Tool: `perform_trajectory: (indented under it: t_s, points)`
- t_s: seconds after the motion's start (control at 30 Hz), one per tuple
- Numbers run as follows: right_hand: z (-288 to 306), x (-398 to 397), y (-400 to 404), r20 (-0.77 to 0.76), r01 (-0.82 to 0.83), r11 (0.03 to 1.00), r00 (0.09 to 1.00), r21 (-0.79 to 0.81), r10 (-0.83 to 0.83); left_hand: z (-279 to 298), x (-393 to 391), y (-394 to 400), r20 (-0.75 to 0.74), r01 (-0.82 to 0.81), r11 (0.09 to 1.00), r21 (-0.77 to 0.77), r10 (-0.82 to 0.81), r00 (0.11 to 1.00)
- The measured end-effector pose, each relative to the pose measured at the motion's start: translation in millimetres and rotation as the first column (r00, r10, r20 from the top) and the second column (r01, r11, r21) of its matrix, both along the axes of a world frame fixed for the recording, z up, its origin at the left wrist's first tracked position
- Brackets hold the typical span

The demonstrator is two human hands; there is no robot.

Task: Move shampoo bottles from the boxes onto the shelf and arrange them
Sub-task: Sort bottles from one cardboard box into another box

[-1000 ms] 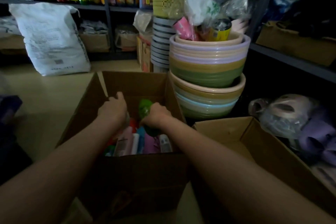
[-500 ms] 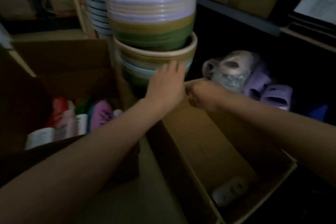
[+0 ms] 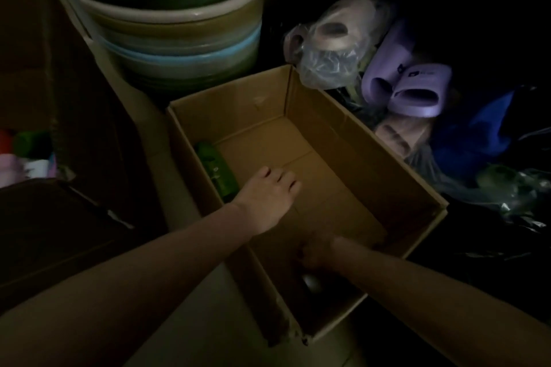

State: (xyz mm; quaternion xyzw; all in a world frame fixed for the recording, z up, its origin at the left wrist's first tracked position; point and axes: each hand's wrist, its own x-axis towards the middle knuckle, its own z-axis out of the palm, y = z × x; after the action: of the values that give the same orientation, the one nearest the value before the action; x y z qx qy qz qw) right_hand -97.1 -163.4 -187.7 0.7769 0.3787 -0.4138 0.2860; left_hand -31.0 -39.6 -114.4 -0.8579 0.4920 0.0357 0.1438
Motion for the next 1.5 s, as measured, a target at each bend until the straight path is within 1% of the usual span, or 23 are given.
perform_trajectory:
  t_s: [0.17, 0.27, 0.37, 0.47, 0.6, 0.67, 0.73, 0.77, 0.8, 0.83, 0.87, 0.9, 0.97, 1.0, 1.03, 1.07, 1.1, 1.13, 1.17, 1.2, 1.27, 1.37, 1.5]
  points:
    - [-7.7, 10.0, 1.1, -0.059, 0.211, 0.973, 0.977, 0.094, -0.206, -8.3, 3.4, -4.0, -0.009, -0.028, 0.999, 0.033, 0.029, 1.000]
    - [3.5, 26.9, -1.3, 0.013, 0.317, 0.938, 0.947, 0.142, -0.322, -10.9, 8.3, -6.2, -0.013, -0.072, 0.997, 0.019, 0.073, 0.997]
    - [20.0, 45.8, -1.7, 0.111, 0.314, 0.913, 0.929, 0.261, -0.352, -8.9, 18.0, -4.9, -0.007, -0.139, 0.990, 0.022, 0.139, 0.990]
    - [30.2, 67.3, -2.9, 0.196, 0.373, 0.781, 0.830, 0.500, -0.522, -8.0, 35.2, 1.6, -0.031, -0.245, 0.969, 0.034, 0.246, 0.969]
    - [51.4, 97.5, -1.4, 0.147, 0.431, 0.521, 0.650, 0.737, -0.745, -3.1, 66.1, 12.6, -0.018, -0.373, 0.918, 0.133, 0.378, 0.926]
    - [59.7, 112.7, -4.7, 0.123, 0.393, 0.363, 0.519, 0.845, -0.846, -7.4, 80.0, 13.9, -0.080, -0.422, 0.889, 0.179, 0.441, 0.894]
    - [67.5, 124.5, -6.2, -0.023, 0.296, 0.102, 0.388, 0.950, -0.921, -14.7, 90.0, 11.9, -0.348, -0.521, 0.852, 0.047, 0.503, 0.792]
    - [72.6, 131.1, -6.1, -0.151, 0.248, -0.069, 0.328, 0.966, -0.933, -15.1, 92.3, 10.2, -0.556, -0.633, 0.768, -0.093, 0.487, 0.673]
    - [79.6, 137.5, -5.1, -0.286, 0.202, -0.235, 0.286, 0.951, -0.915, -10.2, 93.1, 7.7, -0.737, -0.749, 0.636, -0.188, 0.413, 0.535]
    - [87.5, 142.9, -2.9, -0.401, 0.161, -0.370, 0.264, 0.915, -0.877, -2.6, 95.0, 5.0, -0.836, -0.840, 0.486, -0.244, 0.333, 0.435]
    - [96.5, 149.0, -0.2, -0.488, 0.118, -0.474, 0.251, 0.873, -0.836, 7.5, 99.9, 2.5, -0.869, -0.884, 0.356, -0.303, 0.277, 0.410]
    - [107.2, 155.0, 2.9, -0.602, 0.082, -0.604, 0.256, 0.793, -0.756, 19.1, 105.7, 0.9, -0.834, -0.875, 0.291, -0.387, 0.294, 0.467]
    - [125.6, 167.2, 9.4, -0.859, 0.074, -0.882, 0.281, 0.465, -0.429, 45.2, 119.6, 6.0, -0.745, -0.821, 0.190, -0.538, 0.348, 0.569]
    - [129.3, 172.9, 14.7, -0.930, 0.094, -0.957, 0.279, 0.275, -0.240, 58.0, 125.7, 10.5, -0.731, -0.808, 0.126, -0.575, 0.364, 0.577]
    - [123.8, 178.6, 21.9, -0.958, 0.105, -0.974, 0.231, 0.199, -0.171, 68.6, 131.1, 17.9, -0.736, -0.807, 0.062, -0.588, 0.373, 0.565]
    - [113.0, 182.8, 31.4, -0.955, 0.123, -0.952, 0.134, 0.281, -0.264, 75.0, 136.1, 27.3, -0.743, -0.809, 0.003, -0.587, 0.396, 0.540]
    - [94.8, 186.0, 41.9, -0.886, 0.188, -0.868, 0.034, 0.460, -0.462, 79.0, 138.5, 37.5, -0.744, -0.807, -0.050, -0.589, 0.424, 0.516]
    - [72.3, 186.4, 52.1, -0.748, 0.315, -0.713, -0.011, 0.627, -0.663, 80.6, 138.8, 46.6, -0.748, -0.799, -0.103, -0.592, 0.440, 0.497]
    - [47.9, 183.2, 62.1, -0.599, 0.476, -0.523, 0.009, 0.707, -0.801, 77.9, 137.6, 54.5, -0.755, -0.801, -0.134, -0.583, 0.455, 0.473]
    - [25.4, 176.2, 72.6, -0.481, 0.638, -0.333, 0.068, 0.694, -0.874, 73.3, 134.6, 60.9, -0.761, -0.811, -0.150, -0.566, 0.474, 0.444]
    - [-11.3, 163.8, 88.8, -0.318, 0.783, -0.064, 0.175, 0.619, -0.932, 62.2, 128.4, 69.7, -0.765, -0.845, -0.131, -0.519, 0.513, 0.390]
    - [-37.3, 163.8, 110.9, -0.242, 0.748, -0.017, 0.194, 0.663, -0.951, 55.8, 125.1, 71.8, -0.756, -0.867, -0.072, -0.494, 0.528, 0.387]
    - [-43.8, 173.6, 116.8, -0.297, 0.754, -0.146, 0.068, 0.640, -0.952, 55.2, 127.0, 65.5, -0.715, -0.878, 0.065, -0.474, 0.555, 0.426]
